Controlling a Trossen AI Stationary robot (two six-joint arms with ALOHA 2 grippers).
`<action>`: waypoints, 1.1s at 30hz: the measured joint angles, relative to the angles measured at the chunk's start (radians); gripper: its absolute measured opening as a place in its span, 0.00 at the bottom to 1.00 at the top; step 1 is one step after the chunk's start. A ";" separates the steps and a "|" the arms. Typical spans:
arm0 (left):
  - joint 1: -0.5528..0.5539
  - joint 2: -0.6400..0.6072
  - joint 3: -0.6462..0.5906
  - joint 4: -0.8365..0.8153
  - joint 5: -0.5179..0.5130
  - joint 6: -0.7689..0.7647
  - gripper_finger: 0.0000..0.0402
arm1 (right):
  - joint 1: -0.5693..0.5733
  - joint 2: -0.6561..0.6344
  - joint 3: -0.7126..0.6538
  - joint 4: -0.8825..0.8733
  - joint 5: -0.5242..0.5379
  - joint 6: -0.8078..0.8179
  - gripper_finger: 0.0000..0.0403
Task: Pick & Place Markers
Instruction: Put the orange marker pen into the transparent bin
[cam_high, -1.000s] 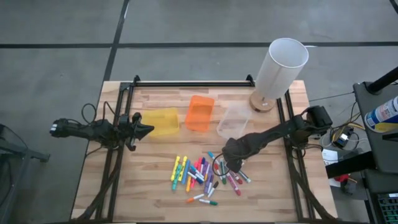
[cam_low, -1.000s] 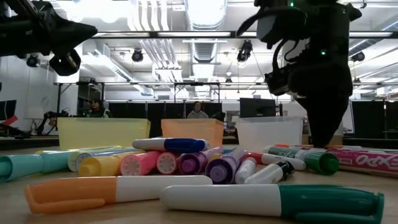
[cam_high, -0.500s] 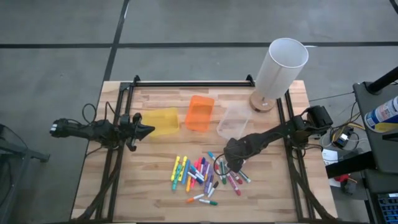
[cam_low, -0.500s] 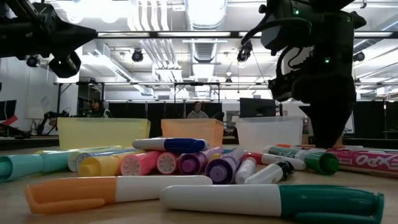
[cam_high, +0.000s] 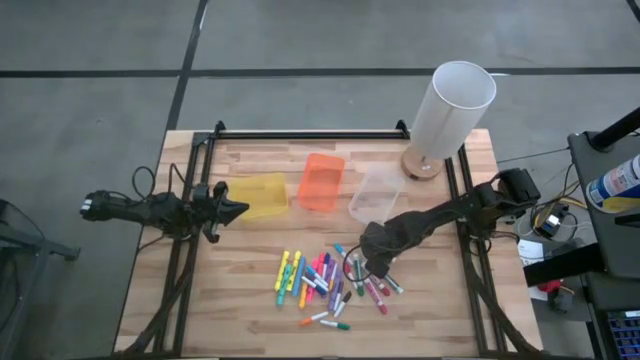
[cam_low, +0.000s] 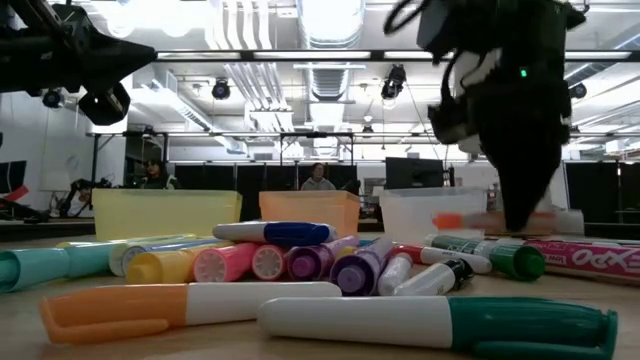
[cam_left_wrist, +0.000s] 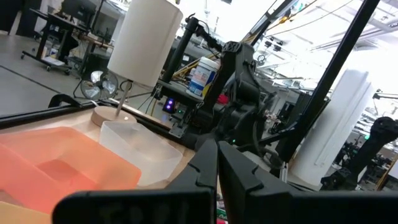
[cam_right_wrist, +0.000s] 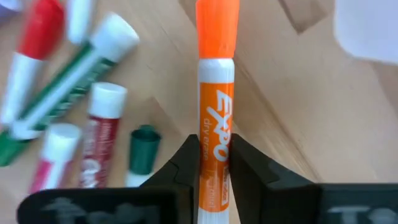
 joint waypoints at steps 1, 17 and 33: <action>0.000 0.000 0.000 -0.001 0.000 0.000 0.02 | 0.000 -0.009 0.014 -0.018 0.002 0.000 0.14; 0.000 0.006 0.000 -0.013 0.000 -0.006 0.02 | -0.114 -0.090 0.239 -0.260 0.197 -0.132 0.15; 0.000 0.009 0.000 -0.027 0.000 -0.052 0.02 | -0.421 -0.088 0.232 -0.278 0.218 -0.338 0.16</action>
